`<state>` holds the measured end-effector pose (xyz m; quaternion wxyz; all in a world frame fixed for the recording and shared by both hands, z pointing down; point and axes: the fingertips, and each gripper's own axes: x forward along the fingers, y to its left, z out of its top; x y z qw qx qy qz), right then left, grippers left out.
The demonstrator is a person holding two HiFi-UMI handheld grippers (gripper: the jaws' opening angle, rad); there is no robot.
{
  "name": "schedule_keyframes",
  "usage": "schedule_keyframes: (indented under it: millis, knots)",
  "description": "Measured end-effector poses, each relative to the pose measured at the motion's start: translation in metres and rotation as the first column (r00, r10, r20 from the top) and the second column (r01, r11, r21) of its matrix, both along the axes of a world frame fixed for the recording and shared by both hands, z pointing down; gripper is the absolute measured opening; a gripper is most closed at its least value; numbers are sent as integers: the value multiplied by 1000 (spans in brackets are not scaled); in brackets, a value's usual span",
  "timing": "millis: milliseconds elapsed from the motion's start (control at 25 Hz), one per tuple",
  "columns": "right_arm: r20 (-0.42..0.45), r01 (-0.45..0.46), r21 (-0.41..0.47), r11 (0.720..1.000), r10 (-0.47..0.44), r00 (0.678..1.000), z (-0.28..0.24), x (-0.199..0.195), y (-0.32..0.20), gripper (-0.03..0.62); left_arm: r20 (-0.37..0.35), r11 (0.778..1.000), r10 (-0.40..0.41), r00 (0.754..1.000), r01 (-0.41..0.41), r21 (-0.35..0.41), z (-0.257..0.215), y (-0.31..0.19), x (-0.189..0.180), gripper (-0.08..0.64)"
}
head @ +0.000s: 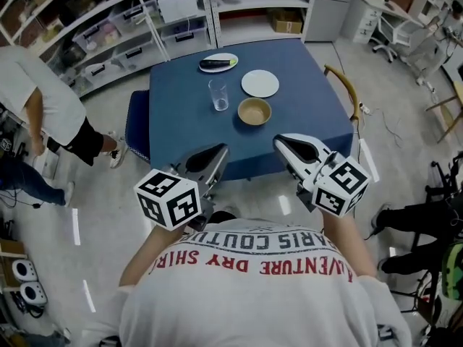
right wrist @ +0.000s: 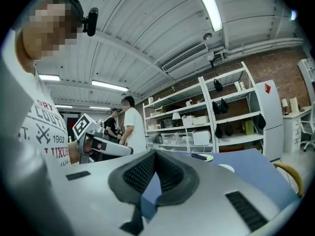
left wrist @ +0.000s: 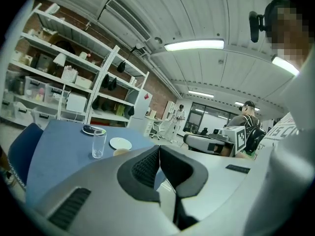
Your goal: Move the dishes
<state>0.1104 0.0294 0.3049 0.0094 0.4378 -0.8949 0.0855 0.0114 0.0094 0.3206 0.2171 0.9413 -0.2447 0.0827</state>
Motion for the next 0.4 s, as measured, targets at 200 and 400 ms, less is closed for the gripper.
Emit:
schedule_keyframes:
  millis: [200,400]
  knots:
    - [-15,2,18,1000,-1,1000,-3,-2,4,23,22,1000,2,1000,-3,24,2,6,-1,28]
    - [-6,-4,13,1000,4,1000,-4,-2,4,23,29,1000,3,1000,-3,23,0,6,-2,28]
